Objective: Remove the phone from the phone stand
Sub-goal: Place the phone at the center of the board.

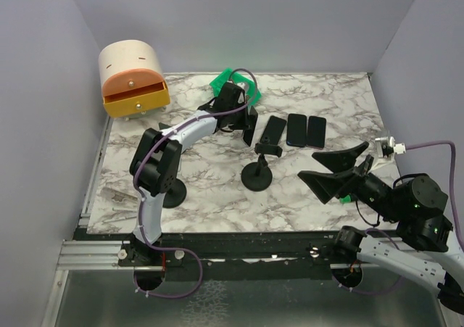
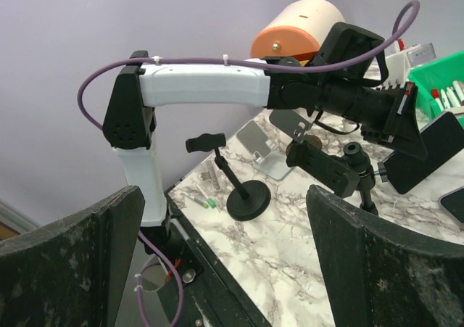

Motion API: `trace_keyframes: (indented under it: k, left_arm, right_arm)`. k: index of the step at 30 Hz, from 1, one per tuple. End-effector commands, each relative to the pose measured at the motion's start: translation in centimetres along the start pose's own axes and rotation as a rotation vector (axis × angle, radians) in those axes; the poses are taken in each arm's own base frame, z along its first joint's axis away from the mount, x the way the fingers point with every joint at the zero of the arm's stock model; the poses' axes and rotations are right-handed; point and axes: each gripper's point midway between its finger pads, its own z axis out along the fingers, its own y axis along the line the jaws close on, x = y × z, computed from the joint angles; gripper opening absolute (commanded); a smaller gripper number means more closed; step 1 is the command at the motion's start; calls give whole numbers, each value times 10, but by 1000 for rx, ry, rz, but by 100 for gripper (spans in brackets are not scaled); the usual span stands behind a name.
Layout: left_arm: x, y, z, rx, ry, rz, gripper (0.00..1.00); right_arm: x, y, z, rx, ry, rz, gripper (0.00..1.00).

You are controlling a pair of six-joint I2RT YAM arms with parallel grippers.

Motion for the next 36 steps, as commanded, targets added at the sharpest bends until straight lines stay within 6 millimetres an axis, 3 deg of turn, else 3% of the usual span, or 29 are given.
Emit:
trace_keyframes:
  k: [1, 16, 23, 36]
  left_arm:
    - [-2, 1, 13, -3, 20, -26, 0]
    - [-4, 3, 55, 10, 68, -41, 0]
    - [4, 3, 70, 28, 100, -83, 0]
    - [13, -9, 71, 99, 99, -200, 0]
  right_arm:
    - [-6, 0, -8, 4, -2, -35, 98]
    - [-11, -4, -15, 27, -9, -58, 98]
    - [-13, -5, -18, 34, -12, -61, 98]
    - [-15, -7, -22, 43, -26, -51, 98]
